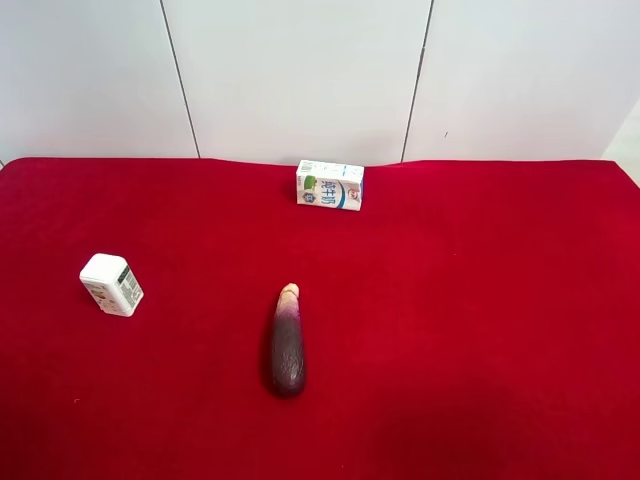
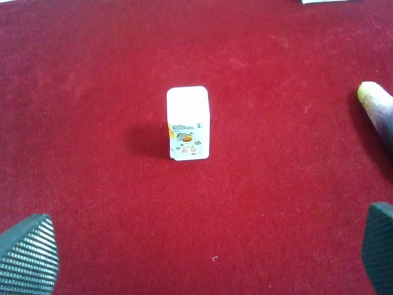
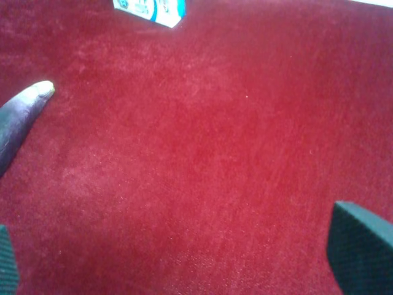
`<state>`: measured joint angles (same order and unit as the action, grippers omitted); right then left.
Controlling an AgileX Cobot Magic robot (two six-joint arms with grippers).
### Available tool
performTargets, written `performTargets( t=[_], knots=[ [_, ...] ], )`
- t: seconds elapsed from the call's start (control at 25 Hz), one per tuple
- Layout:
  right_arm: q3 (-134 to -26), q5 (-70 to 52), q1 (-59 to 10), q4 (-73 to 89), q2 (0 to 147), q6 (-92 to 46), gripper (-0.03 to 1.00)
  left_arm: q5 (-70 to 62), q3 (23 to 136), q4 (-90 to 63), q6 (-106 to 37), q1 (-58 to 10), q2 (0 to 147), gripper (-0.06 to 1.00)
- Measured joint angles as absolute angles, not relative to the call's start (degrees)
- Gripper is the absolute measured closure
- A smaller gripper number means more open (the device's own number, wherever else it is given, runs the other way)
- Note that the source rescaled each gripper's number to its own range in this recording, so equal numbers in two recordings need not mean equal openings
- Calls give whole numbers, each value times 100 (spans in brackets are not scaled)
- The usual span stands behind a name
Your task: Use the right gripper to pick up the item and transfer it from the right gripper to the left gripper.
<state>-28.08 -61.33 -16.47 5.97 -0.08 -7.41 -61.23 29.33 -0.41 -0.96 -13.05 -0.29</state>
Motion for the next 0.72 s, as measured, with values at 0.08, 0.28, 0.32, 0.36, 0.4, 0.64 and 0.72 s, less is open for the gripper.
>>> performTargets(
  t=[0.08,0.28,0.32,0.36,0.4,0.64,0.72],
  knots=[
    [-2808,-6133,-1647,597,-8,-741,-3,-6123,2933,-41,-96,-1305,-29,-5],
    [-2808,-6133,-1521,597,-8,-741,-3,-6118,2933,-46,-96,-1226,-29,-5],
    [-2808,-6133,-1447,597,-8,-741,-3,-6118,2933,-46,-96,-1131,-29,-5],
    [-2808,-6133,-1391,597,-8,-741,-3,-6118,2933,-46,-101,-861,-29,-5],
    [-2808,-6133,-1323,597,-8,-741,-3,-6118,2933,-46,-101,-715,-29,-5],
    [-2808,-6133,-995,597,-8,-741,-3,-6118,2933,-46,-101,-69,-29,-5],
    [-2808,-6133,-904,597,-8,-741,-3,-6118,2933,-46,-101,-59,-29,-5]
  ],
)
